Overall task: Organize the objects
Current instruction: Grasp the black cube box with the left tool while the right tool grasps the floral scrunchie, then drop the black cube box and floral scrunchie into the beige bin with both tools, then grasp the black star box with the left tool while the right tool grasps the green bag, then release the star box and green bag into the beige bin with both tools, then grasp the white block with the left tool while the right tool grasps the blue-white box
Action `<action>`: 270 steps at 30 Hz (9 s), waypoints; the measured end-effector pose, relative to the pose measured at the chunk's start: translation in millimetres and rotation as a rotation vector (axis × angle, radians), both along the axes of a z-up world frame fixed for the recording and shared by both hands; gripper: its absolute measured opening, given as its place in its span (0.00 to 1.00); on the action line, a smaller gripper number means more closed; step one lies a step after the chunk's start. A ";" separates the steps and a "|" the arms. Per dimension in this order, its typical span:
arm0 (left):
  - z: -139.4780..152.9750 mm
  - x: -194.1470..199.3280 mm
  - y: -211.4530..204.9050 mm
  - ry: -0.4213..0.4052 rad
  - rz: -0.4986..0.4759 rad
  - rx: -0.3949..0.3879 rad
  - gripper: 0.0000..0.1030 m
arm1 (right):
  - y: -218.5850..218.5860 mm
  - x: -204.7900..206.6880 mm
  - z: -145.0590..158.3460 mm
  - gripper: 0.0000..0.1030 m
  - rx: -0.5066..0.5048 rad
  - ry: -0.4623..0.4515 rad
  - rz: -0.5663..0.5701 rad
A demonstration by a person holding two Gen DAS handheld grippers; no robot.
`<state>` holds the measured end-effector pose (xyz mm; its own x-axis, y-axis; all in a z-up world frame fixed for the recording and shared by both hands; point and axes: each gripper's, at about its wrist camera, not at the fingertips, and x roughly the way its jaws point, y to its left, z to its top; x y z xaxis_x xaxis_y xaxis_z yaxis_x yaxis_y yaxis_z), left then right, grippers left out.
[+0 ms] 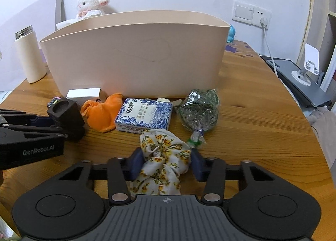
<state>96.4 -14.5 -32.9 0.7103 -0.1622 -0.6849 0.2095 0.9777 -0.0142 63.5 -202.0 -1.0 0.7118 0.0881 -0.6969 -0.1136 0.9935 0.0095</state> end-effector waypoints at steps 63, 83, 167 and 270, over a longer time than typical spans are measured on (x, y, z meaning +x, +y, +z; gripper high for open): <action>112.4 76.4 2.5 -0.179 0.125 0.078 0.80 | 30.0 81.4 101.5 0.92 -0.035 -0.311 -0.046; 91.5 11.9 31.0 -0.108 0.159 0.064 0.86 | 5.1 22.5 85.8 1.00 -0.075 -0.250 -0.080; 125.3 6.0 38.9 -0.218 0.034 -0.056 0.51 | 8.5 3.0 130.2 0.39 -0.026 -0.394 -0.082; 12.0 66.1 25.6 0.125 0.099 -0.126 0.90 | 38.8 53.7 1.6 1.00 -0.066 0.013 0.028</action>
<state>162.4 11.1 -20.8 0.6376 -0.1859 -0.7476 0.1018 0.9823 -0.1574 117.2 -163.1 0.6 0.7005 0.0613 -0.7110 -0.1420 0.9884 -0.0547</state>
